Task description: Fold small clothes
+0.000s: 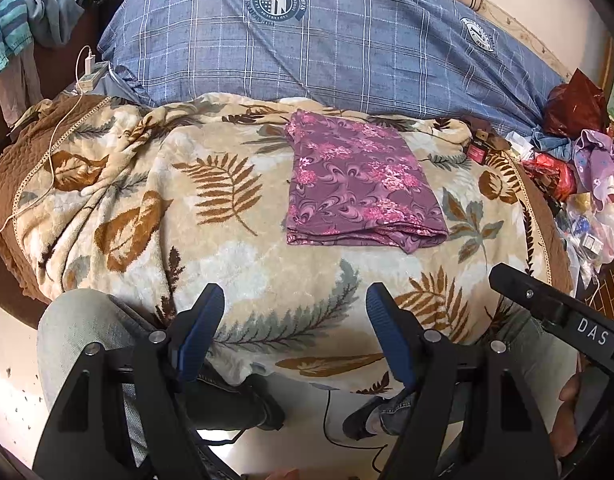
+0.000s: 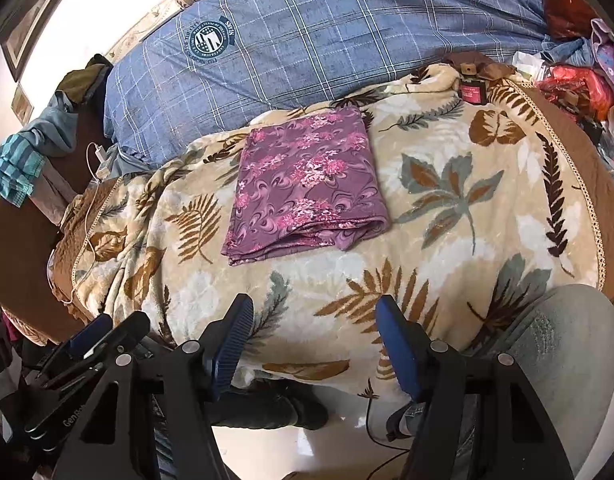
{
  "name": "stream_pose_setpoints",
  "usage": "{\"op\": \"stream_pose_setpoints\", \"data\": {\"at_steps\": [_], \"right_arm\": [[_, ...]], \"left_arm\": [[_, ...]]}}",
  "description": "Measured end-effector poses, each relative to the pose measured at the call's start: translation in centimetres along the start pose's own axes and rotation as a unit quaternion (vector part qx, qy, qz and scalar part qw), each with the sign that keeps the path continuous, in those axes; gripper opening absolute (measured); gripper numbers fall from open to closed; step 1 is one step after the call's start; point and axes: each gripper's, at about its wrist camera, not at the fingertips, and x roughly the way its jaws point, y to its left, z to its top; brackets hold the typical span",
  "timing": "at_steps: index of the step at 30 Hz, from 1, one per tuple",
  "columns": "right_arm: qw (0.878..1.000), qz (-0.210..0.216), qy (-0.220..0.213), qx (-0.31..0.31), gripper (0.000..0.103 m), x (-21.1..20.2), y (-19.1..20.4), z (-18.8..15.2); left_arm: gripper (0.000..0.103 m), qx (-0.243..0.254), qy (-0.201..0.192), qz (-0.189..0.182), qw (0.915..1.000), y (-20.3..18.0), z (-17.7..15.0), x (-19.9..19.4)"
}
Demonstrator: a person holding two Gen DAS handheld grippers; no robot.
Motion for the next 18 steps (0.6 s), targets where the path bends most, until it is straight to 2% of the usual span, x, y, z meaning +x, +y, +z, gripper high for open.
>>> {"op": "stream_pose_setpoints", "data": {"at_steps": [18], "right_arm": [[1.0, -0.002, -0.001, 0.0, 0.065, 0.02, -0.14, 0.21]], "left_arm": [[0.073, 0.001, 0.004, 0.006, 1.0, 0.1, 0.1, 0.14]]}}
